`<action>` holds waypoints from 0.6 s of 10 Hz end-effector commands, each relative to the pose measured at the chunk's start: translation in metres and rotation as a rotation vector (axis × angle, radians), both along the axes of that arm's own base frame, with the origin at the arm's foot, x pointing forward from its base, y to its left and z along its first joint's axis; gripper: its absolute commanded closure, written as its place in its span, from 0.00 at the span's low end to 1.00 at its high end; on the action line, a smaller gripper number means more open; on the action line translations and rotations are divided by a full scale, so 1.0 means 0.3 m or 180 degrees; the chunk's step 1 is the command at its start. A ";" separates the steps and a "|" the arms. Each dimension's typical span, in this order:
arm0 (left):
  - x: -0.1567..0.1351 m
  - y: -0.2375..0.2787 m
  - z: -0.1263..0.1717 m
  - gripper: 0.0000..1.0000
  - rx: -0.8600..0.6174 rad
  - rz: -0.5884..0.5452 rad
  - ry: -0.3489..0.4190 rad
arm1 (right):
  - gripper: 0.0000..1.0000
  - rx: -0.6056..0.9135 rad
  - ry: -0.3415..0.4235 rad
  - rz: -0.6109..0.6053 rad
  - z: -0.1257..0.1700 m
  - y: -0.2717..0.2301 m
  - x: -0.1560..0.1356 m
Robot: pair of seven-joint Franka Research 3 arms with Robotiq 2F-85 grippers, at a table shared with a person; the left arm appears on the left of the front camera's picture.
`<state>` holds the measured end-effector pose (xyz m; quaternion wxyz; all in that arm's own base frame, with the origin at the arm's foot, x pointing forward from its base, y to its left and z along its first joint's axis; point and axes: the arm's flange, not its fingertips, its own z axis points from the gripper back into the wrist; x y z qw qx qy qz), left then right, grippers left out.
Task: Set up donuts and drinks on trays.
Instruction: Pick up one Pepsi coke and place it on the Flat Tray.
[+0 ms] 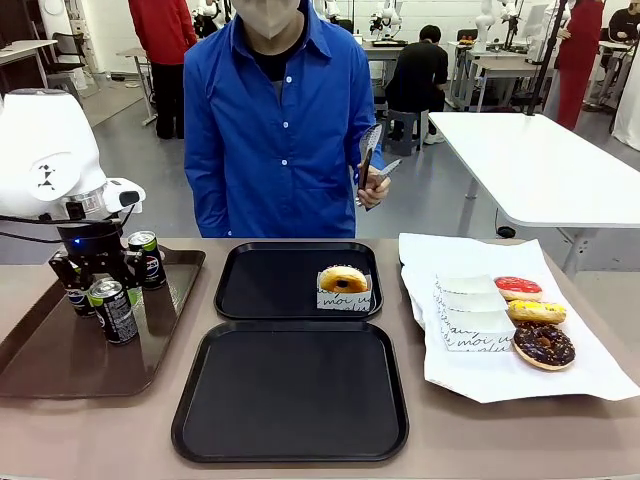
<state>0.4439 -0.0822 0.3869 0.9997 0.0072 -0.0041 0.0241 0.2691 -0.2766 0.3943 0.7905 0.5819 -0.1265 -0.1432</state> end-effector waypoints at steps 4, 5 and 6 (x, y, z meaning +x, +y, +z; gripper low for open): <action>-0.003 -0.004 0.040 0.79 0.0125 0.0179 0.0123 | 0.00 0.0033 -0.0019 0.0003 0.001 -0.002 -0.001; -0.014 -0.010 0.088 0.83 0.0077 0.0165 0.0156 | 0.00 0.0033 -0.0019 0.0003 0.001 -0.002 -0.001; -0.049 -0.015 0.181 0.83 0.0030 0.0080 0.0090 | 0.00 0.0033 -0.0019 0.0003 0.001 -0.002 -0.001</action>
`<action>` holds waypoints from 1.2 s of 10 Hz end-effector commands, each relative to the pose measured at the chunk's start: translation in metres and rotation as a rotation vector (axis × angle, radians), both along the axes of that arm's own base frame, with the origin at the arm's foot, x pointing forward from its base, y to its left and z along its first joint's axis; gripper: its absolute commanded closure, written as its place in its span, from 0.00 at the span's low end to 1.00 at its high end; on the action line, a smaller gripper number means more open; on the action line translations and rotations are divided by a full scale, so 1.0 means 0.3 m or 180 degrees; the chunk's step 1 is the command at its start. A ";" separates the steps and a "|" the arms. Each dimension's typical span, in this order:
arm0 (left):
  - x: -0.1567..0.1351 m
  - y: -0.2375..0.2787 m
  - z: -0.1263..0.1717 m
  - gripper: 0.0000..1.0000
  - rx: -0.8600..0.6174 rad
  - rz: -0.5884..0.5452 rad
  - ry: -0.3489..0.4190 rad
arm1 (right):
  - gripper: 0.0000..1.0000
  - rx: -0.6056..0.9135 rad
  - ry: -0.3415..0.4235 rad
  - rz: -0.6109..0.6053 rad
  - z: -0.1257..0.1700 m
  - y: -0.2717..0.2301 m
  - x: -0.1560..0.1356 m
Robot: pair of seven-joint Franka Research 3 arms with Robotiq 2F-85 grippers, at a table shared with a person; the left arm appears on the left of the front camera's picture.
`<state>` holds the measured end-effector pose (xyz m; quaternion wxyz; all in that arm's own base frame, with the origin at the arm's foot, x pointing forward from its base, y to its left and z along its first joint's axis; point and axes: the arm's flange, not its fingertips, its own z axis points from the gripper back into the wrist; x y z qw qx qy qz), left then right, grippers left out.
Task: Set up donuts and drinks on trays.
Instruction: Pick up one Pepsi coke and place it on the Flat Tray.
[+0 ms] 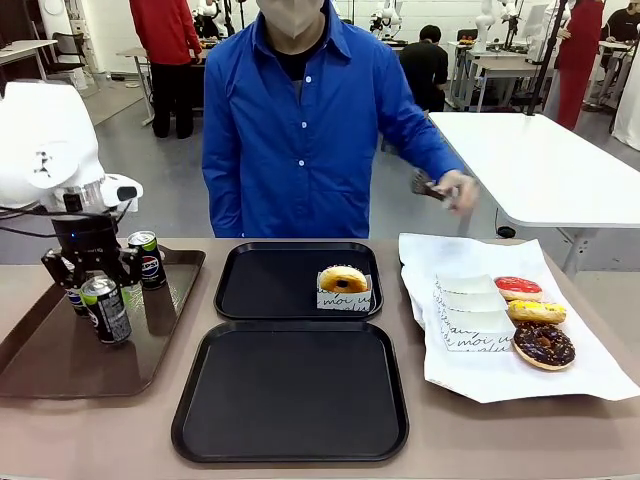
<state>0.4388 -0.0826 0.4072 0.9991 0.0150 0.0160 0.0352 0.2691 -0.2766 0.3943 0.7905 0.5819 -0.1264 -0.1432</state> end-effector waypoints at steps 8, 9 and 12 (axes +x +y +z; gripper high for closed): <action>-0.270 -0.019 0.478 0.83 -0.0089 -0.0131 -0.0367 | 0.00 0.0033 -0.0019 0.0002 0.001 -0.002 -0.001; -0.270 -0.019 0.478 0.83 -0.0089 -0.0131 -0.0367 | 0.00 0.0033 -0.0019 0.0002 0.001 -0.002 -0.001; -0.178 -0.124 0.508 0.42 -0.0167 -0.0225 -0.0479 | 0.00 0.0033 -0.0019 0.0002 0.001 -0.002 -0.001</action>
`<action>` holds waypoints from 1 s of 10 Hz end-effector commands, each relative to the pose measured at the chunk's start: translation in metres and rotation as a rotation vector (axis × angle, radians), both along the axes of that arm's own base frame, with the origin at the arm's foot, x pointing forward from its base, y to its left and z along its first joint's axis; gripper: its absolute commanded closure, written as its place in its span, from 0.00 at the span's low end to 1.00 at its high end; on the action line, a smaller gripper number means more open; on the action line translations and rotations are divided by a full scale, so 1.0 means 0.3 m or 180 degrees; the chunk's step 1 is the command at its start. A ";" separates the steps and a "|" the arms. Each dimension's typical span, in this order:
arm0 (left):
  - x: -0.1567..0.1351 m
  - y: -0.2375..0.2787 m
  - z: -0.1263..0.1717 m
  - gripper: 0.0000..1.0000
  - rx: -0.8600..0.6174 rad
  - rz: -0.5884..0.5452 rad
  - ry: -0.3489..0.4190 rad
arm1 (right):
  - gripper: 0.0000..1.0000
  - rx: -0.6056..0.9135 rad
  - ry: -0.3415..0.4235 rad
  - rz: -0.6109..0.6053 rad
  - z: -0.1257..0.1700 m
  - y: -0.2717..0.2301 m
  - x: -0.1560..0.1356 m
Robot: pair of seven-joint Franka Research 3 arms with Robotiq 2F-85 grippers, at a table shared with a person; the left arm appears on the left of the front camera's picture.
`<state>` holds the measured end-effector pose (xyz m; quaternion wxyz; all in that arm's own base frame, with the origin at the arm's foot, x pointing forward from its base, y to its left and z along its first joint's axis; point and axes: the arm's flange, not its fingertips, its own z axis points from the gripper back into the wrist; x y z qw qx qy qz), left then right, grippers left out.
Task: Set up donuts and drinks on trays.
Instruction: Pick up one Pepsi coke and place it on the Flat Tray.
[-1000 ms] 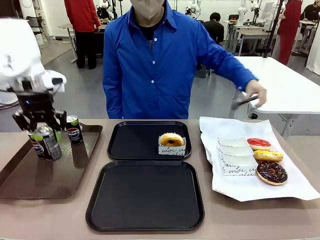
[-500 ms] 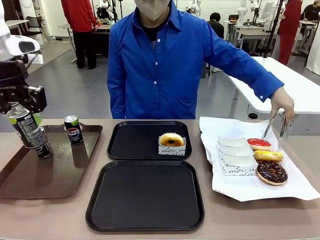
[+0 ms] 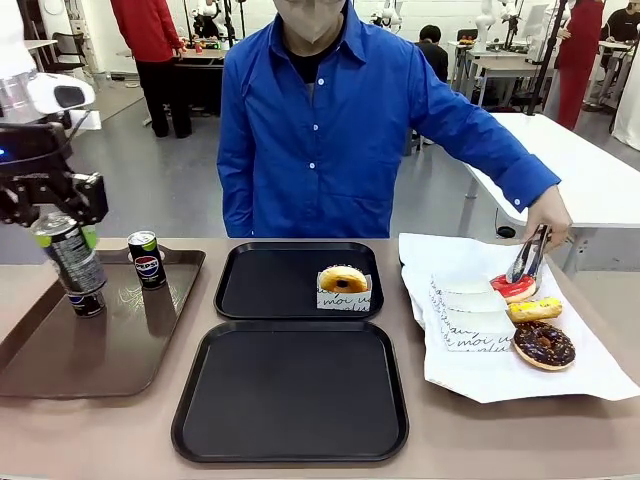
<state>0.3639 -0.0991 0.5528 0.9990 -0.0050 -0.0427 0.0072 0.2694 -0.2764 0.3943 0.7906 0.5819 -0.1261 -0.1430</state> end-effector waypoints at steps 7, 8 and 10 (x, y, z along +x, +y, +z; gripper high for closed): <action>0.417 -0.460 -0.077 0.42 -0.0204 -0.0514 0.0075 | 0.00 0.0033 -0.0020 0.0000 0.001 -0.003 -0.002; 0.393 -0.428 -0.077 0.42 -0.0259 -0.0547 0.0200 | 0.00 0.0033 -0.0020 0.0000 0.001 -0.003 -0.002; 0.078 -0.122 0.025 0.42 -0.0048 -0.0955 0.0257 | 0.00 0.0033 -0.0020 0.0000 0.001 -0.003 -0.002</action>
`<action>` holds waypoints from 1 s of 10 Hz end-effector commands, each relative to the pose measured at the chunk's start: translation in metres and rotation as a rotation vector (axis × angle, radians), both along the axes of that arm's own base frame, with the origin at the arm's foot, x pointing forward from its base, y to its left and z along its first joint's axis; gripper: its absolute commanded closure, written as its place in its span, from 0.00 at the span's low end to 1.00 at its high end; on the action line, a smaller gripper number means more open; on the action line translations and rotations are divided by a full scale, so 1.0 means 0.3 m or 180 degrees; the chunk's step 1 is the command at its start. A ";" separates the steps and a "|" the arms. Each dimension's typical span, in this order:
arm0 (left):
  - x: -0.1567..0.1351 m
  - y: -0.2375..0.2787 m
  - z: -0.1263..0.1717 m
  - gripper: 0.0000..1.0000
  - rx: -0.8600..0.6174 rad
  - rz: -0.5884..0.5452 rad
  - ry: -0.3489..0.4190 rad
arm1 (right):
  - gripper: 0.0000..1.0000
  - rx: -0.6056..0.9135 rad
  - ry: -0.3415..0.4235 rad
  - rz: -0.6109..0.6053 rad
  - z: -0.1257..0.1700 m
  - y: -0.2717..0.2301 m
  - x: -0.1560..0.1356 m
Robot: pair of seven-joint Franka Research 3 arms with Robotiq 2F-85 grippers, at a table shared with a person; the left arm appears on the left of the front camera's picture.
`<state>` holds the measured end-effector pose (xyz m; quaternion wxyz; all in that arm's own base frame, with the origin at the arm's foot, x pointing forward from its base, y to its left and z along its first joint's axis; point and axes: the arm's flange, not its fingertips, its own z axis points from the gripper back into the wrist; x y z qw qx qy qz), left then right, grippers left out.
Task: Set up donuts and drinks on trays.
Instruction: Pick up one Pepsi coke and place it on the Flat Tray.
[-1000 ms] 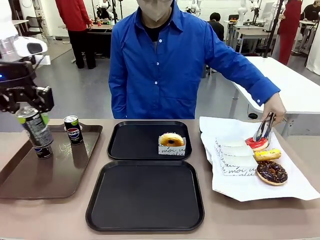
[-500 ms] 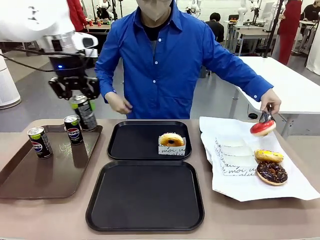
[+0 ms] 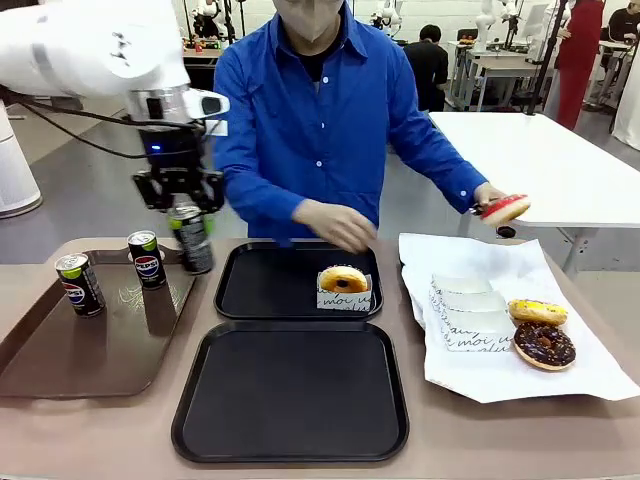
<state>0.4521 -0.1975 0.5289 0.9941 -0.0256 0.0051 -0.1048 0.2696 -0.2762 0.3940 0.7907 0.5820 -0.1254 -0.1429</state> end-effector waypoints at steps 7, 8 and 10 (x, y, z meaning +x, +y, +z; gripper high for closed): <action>-0.319 0.402 0.096 0.42 -0.0146 0.0007 -0.0133 | 0.00 0.0032 -0.0023 -0.0003 0.002 -0.004 -0.003; -0.330 0.406 0.078 0.42 -0.0153 0.0045 -0.0158 | 0.00 0.0032 -0.0023 -0.0003 0.002 -0.004 -0.003; -0.284 0.352 0.072 0.42 -0.0070 0.0003 -0.0203 | 0.00 0.0032 -0.0023 -0.0003 0.002 -0.004 -0.003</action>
